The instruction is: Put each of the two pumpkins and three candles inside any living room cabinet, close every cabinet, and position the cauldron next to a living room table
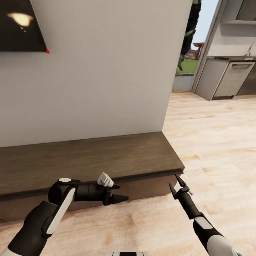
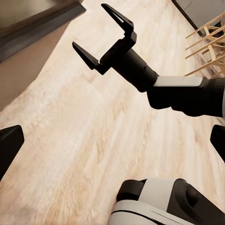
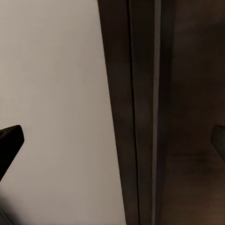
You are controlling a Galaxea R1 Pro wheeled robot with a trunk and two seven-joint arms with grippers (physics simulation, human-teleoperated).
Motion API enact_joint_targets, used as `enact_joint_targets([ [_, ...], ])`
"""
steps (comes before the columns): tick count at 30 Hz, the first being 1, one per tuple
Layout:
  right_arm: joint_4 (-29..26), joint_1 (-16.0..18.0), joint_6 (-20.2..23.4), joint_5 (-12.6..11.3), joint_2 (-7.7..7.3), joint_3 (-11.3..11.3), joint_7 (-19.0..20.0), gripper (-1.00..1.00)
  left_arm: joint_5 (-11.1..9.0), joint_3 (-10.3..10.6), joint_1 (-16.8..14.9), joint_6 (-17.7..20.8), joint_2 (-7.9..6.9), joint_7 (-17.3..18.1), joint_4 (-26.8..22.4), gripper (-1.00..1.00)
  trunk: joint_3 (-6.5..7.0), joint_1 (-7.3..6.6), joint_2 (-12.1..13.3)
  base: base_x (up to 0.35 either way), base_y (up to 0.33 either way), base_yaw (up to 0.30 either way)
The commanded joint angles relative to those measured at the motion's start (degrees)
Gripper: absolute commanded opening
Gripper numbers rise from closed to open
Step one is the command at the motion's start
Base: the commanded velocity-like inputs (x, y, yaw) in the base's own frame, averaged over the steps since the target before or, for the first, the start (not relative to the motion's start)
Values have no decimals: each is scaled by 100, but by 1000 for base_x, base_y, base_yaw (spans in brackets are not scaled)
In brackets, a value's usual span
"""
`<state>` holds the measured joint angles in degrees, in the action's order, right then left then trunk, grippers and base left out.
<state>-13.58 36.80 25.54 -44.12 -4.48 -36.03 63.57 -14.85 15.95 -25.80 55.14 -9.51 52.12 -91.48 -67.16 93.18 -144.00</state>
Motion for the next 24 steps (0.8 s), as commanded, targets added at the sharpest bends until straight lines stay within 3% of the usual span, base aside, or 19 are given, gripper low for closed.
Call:
enact_joint_targets([
  [1, 4, 3, 48, -41, -3, 8, 7, 100, -9, 4, -4, 23, -1, 7, -2, 100, -5, 0, -2, 46, 1, 0],
  [24, 4, 3, 43, -35, 0, 41, 15, 100, -9, 4, -4, 23, 4, 0, -2, 100, -5, 0, -2, 101, 15, 0],
])
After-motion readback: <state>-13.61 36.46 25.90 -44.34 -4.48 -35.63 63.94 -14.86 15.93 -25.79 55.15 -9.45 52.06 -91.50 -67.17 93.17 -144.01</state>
